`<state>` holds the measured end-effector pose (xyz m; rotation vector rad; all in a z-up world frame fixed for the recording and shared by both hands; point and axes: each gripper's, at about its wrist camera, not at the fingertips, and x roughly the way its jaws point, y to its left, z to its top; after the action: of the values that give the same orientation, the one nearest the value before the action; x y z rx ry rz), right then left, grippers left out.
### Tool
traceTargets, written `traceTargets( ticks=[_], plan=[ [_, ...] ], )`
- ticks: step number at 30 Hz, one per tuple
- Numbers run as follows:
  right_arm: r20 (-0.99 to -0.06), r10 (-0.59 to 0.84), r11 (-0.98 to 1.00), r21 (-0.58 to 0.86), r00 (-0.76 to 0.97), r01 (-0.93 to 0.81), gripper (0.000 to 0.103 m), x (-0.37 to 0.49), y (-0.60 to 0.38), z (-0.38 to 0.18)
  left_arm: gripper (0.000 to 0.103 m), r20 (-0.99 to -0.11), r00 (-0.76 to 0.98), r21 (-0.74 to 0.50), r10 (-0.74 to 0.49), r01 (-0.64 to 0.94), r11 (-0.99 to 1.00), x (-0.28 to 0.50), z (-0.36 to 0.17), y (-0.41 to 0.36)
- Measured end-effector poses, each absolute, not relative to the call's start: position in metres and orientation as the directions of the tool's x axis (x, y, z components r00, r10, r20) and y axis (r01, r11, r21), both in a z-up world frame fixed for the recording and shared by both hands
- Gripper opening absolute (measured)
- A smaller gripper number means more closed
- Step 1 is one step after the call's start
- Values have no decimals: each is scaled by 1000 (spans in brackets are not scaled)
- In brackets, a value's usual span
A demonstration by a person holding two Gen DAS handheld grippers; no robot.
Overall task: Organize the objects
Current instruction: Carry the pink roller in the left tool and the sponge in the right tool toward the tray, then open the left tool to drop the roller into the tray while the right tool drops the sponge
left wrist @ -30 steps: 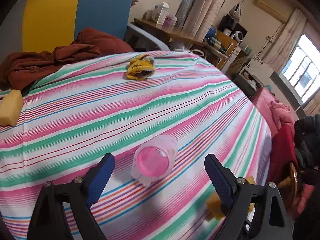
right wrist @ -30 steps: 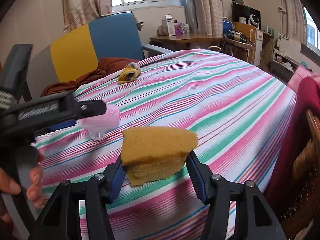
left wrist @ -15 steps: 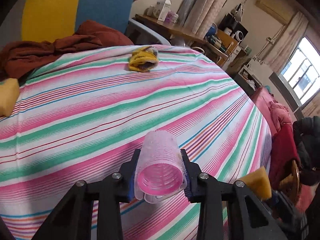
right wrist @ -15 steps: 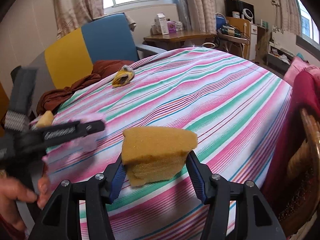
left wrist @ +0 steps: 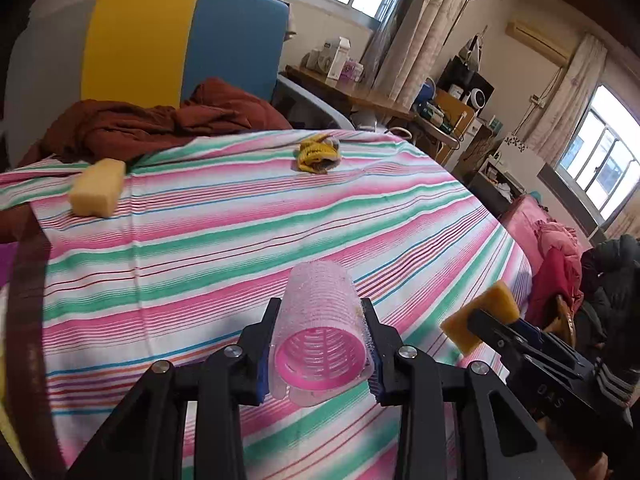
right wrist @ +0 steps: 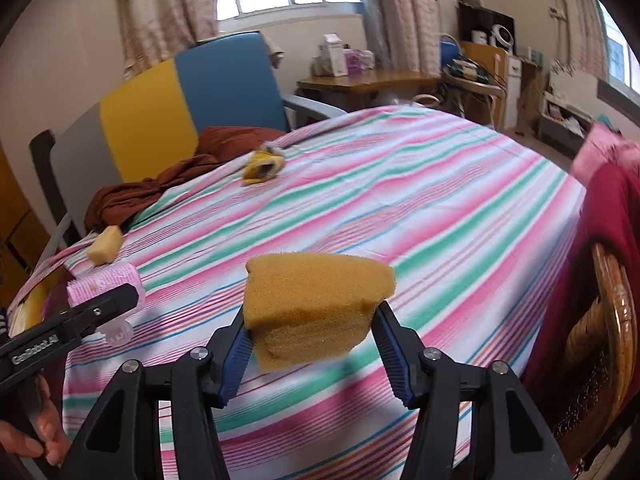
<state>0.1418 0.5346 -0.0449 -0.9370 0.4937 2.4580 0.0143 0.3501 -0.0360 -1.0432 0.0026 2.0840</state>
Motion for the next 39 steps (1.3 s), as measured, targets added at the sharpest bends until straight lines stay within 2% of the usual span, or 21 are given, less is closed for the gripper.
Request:
traceTargets(
  ticks=[12, 20, 24, 28, 32, 35, 36, 38, 39],
  plan=[
    [-657, 218, -912, 126, -722, -390, 58, 112, 458, -12, 37, -601, -525, -288, 602, -560, -776, 19, -1, 225],
    [-633, -24, -959, 232, -774, -160, 58, 79, 373, 6, 37, -604, -657, -237, 451, -392, -889, 9, -8, 116],
    [-632, -165, -955, 295, -757, -37, 58, 62, 326, 9, 37, -628, -668, -266, 399, -297, -917, 0, -21, 73],
    [-637, -252, -946, 321, -728, 46, 58, 47, 287, 8, 37, -657, -652, -268, 378, -268, -926, -2, -33, 54],
    [-663, -278, -953, 283, -695, 111, 59, 26, 252, 3, 37, -665, -640, -266, 386, -280, -922, -2, -42, 49],
    [-696, -276, -958, 253, -663, 134, 63, 11, 240, -5, 37, -687, -619, -243, 380, -297, -923, -3, -47, 55],
    [-716, -259, -964, 230, -648, 131, 63, 4, 233, -9, 39, -699, -609, -228, 374, -307, -924, -2, -50, 58],
    [-747, -207, -977, 184, -631, 103, 64, -5, 231, -14, 55, -702, -607, -218, 372, -314, -924, 0, -51, 58],
    [-752, -192, -980, 177, -630, 88, 65, -5, 232, -15, 69, -699, -616, -210, 363, -308, -928, 3, -51, 57]
  ],
)
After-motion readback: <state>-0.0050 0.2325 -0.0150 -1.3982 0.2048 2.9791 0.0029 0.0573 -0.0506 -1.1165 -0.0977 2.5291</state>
